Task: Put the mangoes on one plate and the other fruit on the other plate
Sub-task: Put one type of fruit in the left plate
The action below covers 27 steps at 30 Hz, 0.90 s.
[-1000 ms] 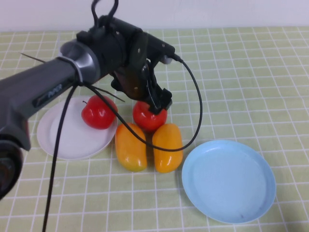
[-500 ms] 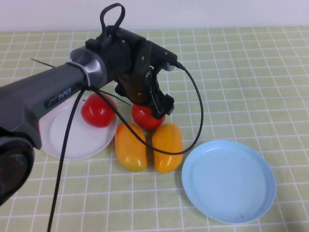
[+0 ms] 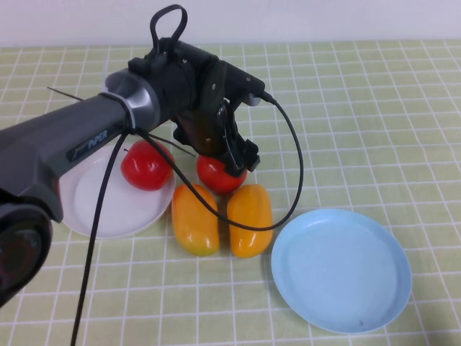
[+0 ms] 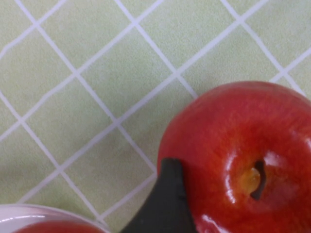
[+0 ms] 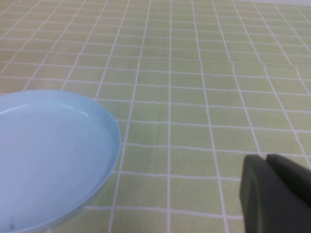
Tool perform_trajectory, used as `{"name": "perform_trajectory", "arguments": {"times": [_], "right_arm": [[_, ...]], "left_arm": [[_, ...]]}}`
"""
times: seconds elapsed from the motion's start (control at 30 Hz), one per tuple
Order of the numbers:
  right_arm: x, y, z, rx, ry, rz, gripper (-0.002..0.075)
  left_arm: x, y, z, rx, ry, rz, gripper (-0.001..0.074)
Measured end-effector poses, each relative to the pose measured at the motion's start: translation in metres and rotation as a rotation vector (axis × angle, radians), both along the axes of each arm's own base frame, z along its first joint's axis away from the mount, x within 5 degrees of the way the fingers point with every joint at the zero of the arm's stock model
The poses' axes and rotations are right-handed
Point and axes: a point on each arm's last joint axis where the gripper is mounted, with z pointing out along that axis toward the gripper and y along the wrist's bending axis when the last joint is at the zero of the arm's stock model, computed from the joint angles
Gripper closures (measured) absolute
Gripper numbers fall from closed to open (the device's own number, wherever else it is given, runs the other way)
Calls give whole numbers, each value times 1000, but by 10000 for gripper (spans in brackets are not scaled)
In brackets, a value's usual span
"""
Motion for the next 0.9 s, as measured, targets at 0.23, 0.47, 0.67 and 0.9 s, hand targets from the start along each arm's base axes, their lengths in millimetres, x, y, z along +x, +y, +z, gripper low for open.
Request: {"name": "perform_trajectory", "arguments": {"times": [0.23, 0.47, 0.67, 0.9], "right_arm": [[0, 0, 0, 0, 0, 0, 741], [0, 0, 0, 0, 0, 0, 741], [0, 0, 0, 0, 0, 0, 742], [0, 0, 0, 0, 0, 0, 741]], "left_arm": [[-9, 7, 27, 19, 17, 8, 153], [-27, 25, 106, 19, -64, 27, 154], [-39, 44, 138, 76, -128, 85, 154], [-50, 55, 159, 63, -177, 122, 154]]}}
